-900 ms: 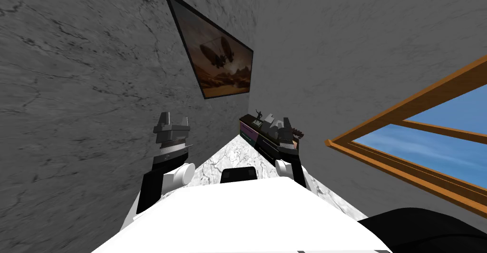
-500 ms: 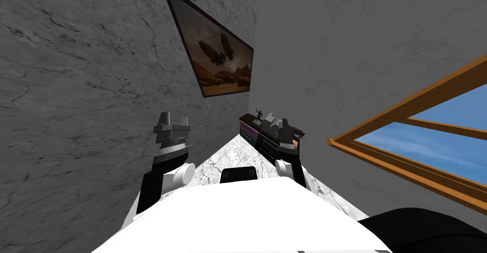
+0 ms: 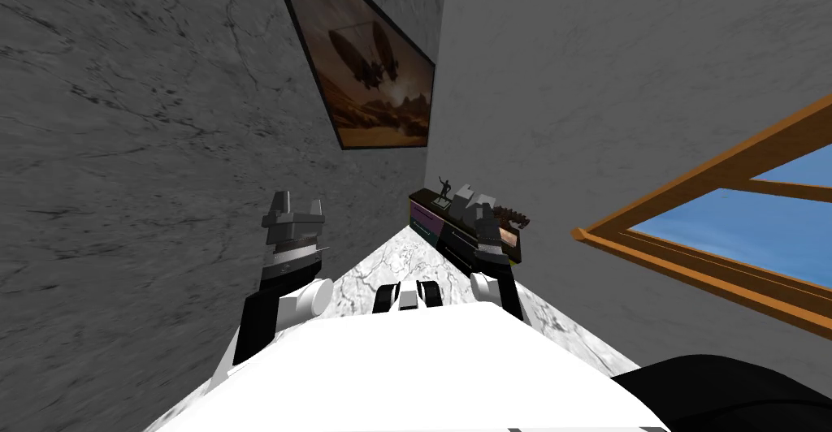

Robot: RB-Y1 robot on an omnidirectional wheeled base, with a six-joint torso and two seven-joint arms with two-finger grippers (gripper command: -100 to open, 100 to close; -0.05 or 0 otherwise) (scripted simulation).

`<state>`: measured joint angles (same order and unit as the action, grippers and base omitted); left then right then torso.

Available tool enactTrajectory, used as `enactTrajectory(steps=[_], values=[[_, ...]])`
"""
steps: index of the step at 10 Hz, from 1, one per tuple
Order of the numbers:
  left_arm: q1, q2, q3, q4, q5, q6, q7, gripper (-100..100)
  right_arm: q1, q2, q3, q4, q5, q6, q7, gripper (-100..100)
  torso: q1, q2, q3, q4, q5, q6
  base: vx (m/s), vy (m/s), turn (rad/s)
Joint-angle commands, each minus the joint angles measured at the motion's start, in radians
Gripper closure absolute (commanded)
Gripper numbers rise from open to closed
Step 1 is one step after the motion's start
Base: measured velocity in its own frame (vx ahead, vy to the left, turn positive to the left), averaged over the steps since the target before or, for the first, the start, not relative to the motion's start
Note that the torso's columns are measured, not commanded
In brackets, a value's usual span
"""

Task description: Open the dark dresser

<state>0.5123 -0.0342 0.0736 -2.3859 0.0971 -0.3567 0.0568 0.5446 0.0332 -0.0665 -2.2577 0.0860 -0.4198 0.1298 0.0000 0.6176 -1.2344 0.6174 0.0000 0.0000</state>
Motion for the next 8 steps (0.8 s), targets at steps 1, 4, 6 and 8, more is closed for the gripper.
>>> enactTrajectory(steps=[1, 4, 6, 8], values=[[0.0, 0.0, 0.0, 0.0, 0.0, 0.0, 0.0, 0, -0.005, -0.044, 0.005, 0.011, 0.006, 0.002, 0.016, -100, 0.0, 0.074, -0.148, 0.074, 0.0, 0.0, 0.015, -0.004, 0.02], [0.0, 0.0, 0.0, 0.0, 0.0, 0.0, 0.0, 0, -0.025, -0.124, 0.022, 0.055, 0.03, 0.01, 0.078, -100, -0.001, 0.118, -0.241, 0.119, 0.0, 0.0, 0.029, -0.017, 0.037], [0.0, 0.0, 0.0, 0.0, 0.0, 0.0, 0.0, 0, -0.046, -0.161, 0.041, 0.099, 0.055, 0.018, 0.137, -100, 0.0, 0.119, -0.242, 0.12, 0.0, 0.0, 0.059, -0.029, 0.052], [0.0, 0.0, 0.0, 0.0, 0.0, 0.0, 0.0, 0, -0.058, -0.175, 0.051, 0.124, 0.069, 0.022, 0.178, -100, 0.0, 0.12, -0.242, 0.12, 0.0, 0.0, 0.053, -0.033, 0.046]])
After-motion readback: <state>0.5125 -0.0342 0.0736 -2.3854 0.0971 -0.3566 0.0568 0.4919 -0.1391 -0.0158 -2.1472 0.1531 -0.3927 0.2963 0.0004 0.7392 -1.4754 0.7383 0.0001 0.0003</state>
